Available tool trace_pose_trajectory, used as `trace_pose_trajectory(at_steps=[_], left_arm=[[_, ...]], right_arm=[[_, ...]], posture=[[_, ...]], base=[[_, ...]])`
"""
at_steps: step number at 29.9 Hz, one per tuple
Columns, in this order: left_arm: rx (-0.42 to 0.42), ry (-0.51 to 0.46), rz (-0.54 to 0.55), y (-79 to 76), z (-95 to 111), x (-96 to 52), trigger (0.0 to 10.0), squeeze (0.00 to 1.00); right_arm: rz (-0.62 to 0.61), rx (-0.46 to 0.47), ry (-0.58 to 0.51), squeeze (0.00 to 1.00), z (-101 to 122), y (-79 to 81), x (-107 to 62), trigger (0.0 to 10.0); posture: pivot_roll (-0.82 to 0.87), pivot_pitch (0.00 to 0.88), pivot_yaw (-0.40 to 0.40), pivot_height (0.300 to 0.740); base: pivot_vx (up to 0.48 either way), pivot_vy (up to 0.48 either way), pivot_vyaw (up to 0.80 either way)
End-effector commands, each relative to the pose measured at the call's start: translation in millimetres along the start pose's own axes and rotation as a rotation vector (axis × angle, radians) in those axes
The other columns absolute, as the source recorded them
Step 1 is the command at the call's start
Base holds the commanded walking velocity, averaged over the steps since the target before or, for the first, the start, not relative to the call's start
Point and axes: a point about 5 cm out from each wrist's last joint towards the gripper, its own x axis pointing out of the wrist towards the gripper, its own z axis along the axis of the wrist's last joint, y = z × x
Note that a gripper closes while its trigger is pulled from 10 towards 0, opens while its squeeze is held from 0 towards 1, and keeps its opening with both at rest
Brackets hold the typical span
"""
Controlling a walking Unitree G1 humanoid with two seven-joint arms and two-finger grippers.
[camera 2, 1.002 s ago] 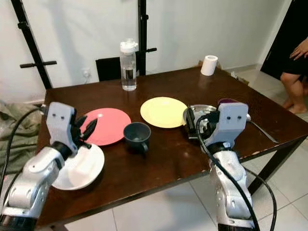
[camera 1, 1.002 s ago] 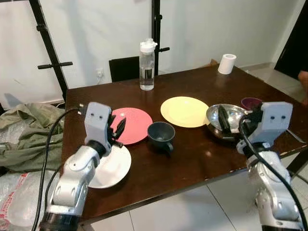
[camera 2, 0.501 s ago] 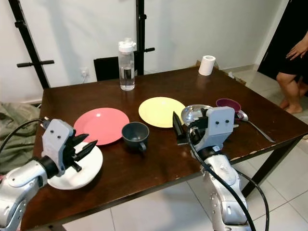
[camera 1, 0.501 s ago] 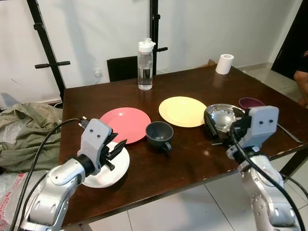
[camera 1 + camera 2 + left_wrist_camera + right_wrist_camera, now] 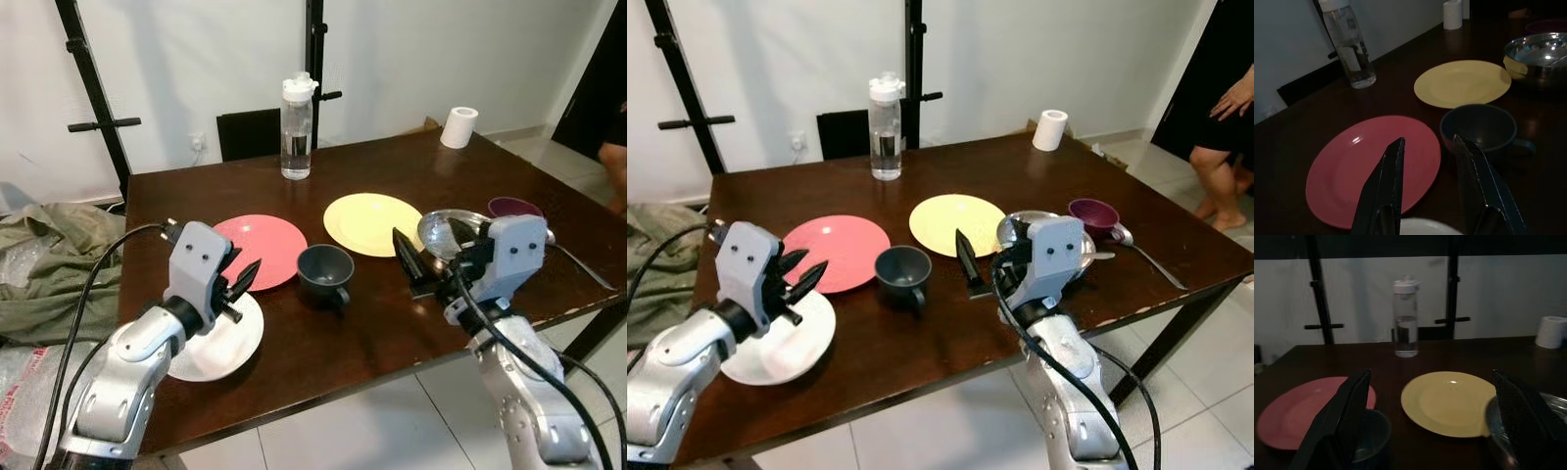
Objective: Setting the table
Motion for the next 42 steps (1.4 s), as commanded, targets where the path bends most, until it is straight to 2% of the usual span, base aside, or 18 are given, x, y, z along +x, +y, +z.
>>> trace_pose_trajectory(at_steps=[1,12,19,29,42], left_arm=[[-0.011,0.007,0.010,1.4,-3.5,0.5,10.0,0.00],[-0.022,-0.003,0.071,9.7,-1.4,3.7,10.0,0.00],[-0.018,-0.001,0.066,10.5,-2.6,3.6,10.0,0.00],[-0.004,-0.014,0.052,12.4,2.9,8.9,10.0,0.00],[-0.001,-0.015,0.047,13.1,3.5,7.6,10.0,0.00]], right_arm=[[0.011,-0.011,0.010,0.00,-0.3,-1.0,0.5,10.0],[0.024,-0.030,-0.010,0.00,7.7,-2.9,9.0,10.0],[0.013,-0.035,-0.017,0.00,10.3,-3.9,7.2,10.0],[-0.004,-0.037,-0.027,0.00,12.3,-5.1,5.8,10.0],[0.003,-0.036,-0.033,0.00,14.7,-2.7,6.5,10.0]], posture=[[-0.05,0.074,0.052,0.740],[-0.06,0.074,0.069,0.740],[-0.07,0.086,0.052,0.740],[-0.08,0.109,0.054,0.740],[-0.08,0.138,0.072,0.740]], base=[[0.000,0.000,0.00],[0.000,0.000,0.00],[0.000,0.000,0.00],[0.000,0.000,0.00],[0.000,0.000,0.00]])
